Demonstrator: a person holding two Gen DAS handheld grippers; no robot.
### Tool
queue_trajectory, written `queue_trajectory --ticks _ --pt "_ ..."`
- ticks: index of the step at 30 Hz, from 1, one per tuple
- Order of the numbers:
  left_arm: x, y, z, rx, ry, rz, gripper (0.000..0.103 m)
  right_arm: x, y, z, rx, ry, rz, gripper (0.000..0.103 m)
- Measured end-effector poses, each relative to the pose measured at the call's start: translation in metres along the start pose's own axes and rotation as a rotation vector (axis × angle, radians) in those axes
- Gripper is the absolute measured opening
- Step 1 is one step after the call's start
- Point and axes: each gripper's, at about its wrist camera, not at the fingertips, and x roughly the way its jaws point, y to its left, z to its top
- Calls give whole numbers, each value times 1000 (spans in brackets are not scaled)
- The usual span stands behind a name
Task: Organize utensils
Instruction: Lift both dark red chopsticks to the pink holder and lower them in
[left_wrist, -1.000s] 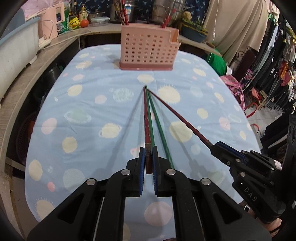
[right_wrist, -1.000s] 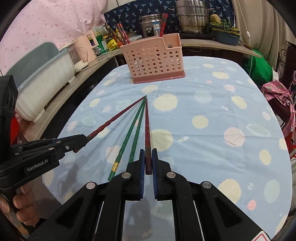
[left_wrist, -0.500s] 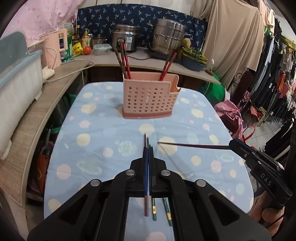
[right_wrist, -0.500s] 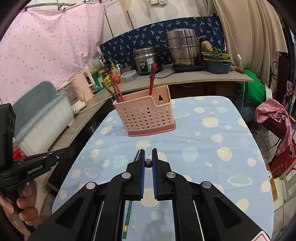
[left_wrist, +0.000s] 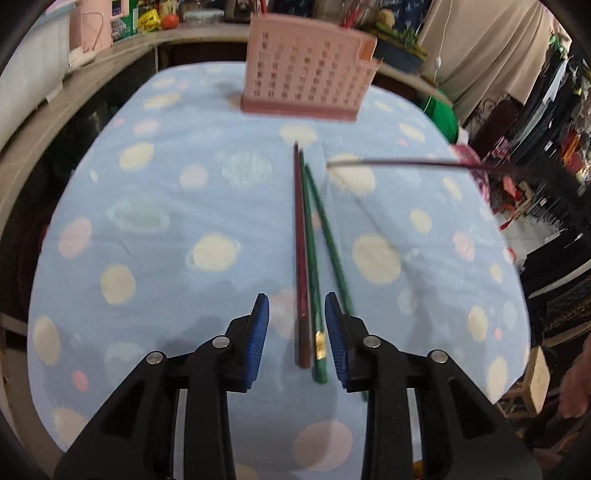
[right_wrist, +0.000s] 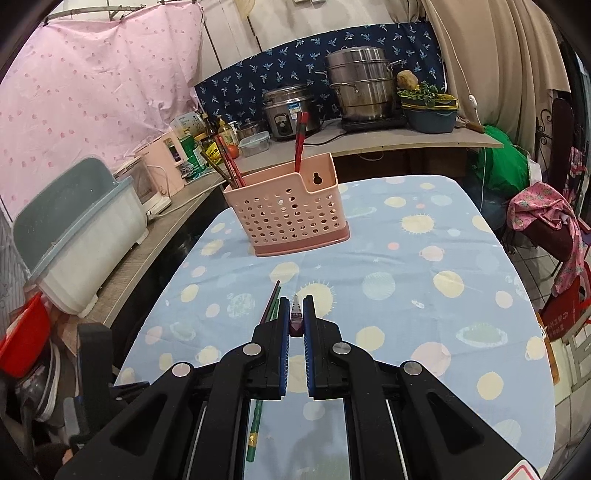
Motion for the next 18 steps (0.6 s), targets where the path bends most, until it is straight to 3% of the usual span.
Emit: queue_trajectory --ticks 8,18 --pt "22 -4 -13 29 52 29 29 2 -1 -7 7 20 2 7" --pt "24 -10 -14 93 37 98 27 7 -2 -10 10 36 2 7"
